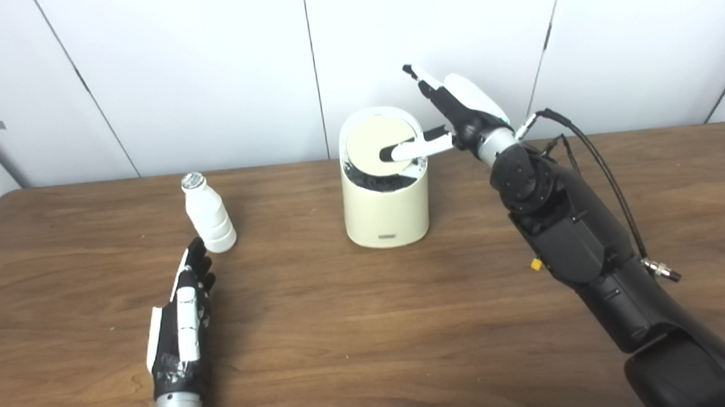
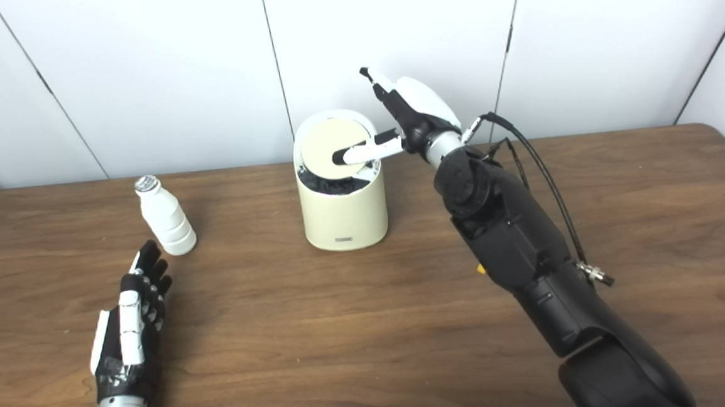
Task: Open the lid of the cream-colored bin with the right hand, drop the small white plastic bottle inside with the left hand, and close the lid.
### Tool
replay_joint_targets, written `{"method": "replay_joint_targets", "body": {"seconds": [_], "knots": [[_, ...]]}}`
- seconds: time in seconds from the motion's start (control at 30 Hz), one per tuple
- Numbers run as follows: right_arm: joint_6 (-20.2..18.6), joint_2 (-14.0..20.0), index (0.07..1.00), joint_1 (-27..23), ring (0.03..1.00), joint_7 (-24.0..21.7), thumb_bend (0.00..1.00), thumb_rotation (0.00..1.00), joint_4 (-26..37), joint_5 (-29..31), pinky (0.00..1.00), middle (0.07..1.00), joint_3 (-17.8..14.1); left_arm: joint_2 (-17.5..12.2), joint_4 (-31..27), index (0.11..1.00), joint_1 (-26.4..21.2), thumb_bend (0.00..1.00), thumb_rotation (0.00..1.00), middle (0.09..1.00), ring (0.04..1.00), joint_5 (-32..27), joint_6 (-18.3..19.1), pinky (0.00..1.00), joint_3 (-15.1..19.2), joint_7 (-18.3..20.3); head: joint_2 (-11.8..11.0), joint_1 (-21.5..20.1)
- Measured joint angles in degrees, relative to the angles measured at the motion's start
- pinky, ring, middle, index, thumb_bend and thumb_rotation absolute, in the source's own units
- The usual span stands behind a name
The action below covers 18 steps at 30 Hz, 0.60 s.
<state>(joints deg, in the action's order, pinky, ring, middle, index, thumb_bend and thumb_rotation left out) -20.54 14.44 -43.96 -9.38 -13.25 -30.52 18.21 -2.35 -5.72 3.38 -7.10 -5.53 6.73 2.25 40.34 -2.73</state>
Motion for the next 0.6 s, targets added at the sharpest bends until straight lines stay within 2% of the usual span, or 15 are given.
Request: {"method": "replay_joint_targets", "body": {"seconds": [0.4,0.6], "knots": [[0.8,0.0,1.0,0.0,0.985,-0.1,0.84,0.44,-0.2,0.0,0.88,0.986,0.6,0.1,-0.1,0.993,0.0,0.5,1.0,1.0,1.0,0.0,0.0,1.0,0.0,0.0,-0.1,0.0],[2.7,0.0,1.0,0.0,0.985,-0.1,0.85,0.44,-1.0,-0.1,0.88,0.983,1.0,0.1,-0.1,0.995,0.0,0.52,0.96,1.0,1.0,0.0,0.0,1.0,-0.1,0.0,0.0,0.0]]}}
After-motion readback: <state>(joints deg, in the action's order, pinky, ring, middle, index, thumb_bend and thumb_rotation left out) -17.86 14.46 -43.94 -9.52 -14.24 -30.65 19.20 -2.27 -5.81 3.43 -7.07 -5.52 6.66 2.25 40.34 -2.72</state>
